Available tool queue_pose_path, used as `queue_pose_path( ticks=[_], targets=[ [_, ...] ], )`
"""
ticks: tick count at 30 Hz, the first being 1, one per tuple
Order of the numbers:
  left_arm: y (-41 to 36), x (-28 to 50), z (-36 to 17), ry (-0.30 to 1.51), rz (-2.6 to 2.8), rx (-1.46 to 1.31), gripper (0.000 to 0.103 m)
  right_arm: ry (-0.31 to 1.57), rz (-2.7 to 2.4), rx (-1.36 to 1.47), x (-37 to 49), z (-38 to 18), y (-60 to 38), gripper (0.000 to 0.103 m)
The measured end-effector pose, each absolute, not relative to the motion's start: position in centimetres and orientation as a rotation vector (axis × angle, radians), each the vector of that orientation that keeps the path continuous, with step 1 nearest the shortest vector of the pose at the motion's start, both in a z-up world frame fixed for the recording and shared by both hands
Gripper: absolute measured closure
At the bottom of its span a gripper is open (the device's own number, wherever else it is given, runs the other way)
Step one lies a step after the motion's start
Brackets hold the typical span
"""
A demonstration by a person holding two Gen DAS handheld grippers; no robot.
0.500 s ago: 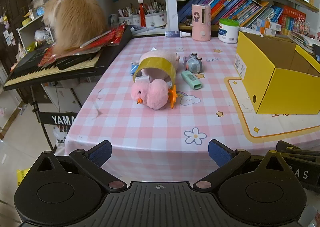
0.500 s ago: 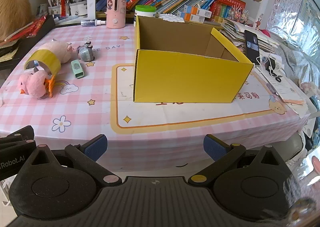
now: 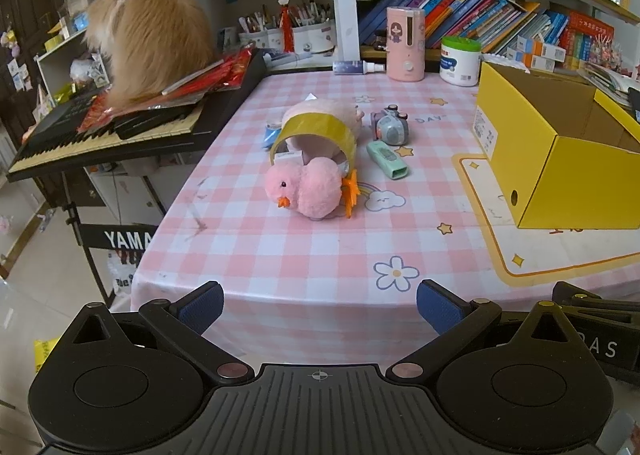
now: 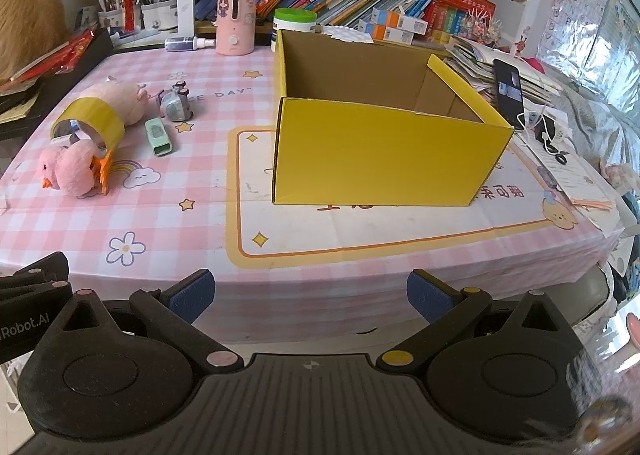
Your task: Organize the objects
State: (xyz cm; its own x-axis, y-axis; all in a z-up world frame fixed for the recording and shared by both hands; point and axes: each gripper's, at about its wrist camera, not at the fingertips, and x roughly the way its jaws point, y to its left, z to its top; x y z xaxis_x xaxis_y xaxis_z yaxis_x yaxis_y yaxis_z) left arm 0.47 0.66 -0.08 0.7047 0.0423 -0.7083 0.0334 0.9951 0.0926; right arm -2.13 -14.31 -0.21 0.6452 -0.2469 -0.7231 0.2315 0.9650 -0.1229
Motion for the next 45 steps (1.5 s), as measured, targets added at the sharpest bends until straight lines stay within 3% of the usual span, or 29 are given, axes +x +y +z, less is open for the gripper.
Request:
queue_pose_path(
  ticks=[45],
  targets=[
    [2.1,0.2,0.1,0.79,0.022,0.083,0.0,0.822,-0.23,-0.011,-2.2,0.1,-13.6,0.0]
  ],
)
